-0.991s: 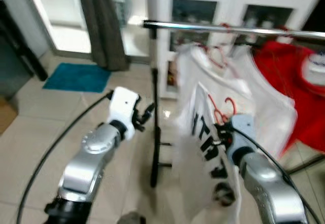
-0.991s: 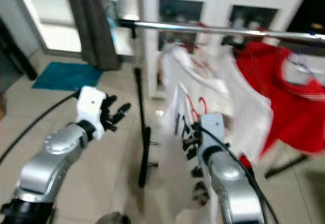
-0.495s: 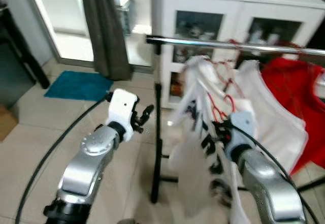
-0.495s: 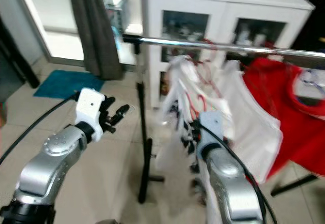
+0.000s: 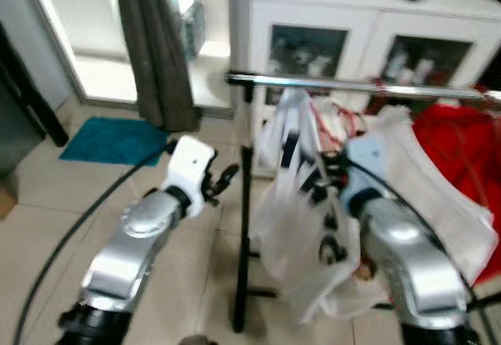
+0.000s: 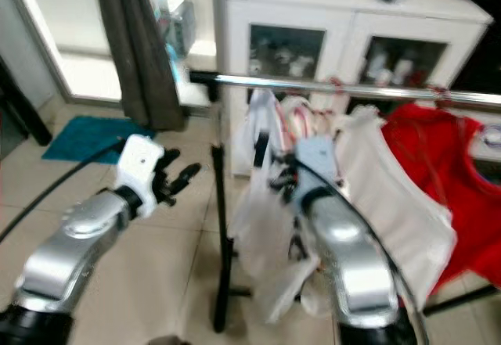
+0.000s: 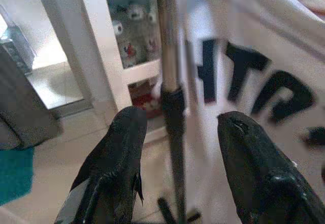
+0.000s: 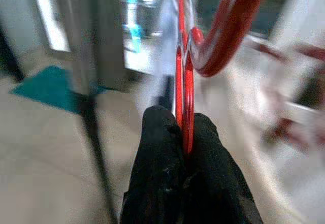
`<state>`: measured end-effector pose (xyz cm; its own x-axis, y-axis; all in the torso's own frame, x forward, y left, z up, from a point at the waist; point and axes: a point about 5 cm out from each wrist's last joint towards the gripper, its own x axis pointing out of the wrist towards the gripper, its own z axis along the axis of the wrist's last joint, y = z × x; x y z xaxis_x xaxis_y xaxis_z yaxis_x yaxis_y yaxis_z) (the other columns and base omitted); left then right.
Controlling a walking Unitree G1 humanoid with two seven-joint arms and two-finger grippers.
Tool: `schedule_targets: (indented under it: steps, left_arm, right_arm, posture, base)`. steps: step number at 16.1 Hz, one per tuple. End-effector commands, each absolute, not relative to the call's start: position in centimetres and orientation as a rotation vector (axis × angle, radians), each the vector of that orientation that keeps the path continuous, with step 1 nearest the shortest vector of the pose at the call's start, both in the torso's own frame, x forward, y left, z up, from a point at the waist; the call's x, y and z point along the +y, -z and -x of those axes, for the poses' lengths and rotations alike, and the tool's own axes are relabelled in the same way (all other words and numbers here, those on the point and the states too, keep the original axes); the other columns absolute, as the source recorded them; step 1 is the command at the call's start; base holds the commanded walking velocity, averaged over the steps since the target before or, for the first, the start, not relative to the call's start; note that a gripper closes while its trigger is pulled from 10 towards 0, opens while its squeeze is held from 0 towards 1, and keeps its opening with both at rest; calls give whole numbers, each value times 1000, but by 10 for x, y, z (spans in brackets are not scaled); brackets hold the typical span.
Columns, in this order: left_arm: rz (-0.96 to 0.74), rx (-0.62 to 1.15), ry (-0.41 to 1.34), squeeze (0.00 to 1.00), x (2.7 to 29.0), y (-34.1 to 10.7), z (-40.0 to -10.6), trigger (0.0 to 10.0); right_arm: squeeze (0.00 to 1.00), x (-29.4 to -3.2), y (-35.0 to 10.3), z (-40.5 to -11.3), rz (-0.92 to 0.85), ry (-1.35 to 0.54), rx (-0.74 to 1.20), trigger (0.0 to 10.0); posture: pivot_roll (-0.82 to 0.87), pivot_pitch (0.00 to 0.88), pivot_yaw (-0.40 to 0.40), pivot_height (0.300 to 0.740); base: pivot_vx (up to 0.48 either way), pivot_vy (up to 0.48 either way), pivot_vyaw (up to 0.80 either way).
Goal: Hang hanger
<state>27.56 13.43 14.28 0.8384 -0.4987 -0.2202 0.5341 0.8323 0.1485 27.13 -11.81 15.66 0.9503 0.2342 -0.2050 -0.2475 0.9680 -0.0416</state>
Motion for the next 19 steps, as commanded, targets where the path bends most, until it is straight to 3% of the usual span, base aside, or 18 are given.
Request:
schedule_targets:
  steps: [1,11,19]
  left_arm:
    - [-207,128,630,0,125,-151,-272,10000]
    - [-264,78,857,0,126,-164,-264,10000]
    - [-281,88,901,0,126,-161,-261,10000]
  right_arm:
    - [0,-125,-162,-275,68,-212,189,10000]
    - [0,-113,-183,-343,79,-196,175,10000]
    - [0,-102,-178,-377,114,-227,250,10000]
  posture:
    - [12,23,-9,740]
    - [23,31,-4,740]
    - [28,34,-7,740]
  base:
    - [0,0,0]
    - [0,0,0]
    - [0,0,0]
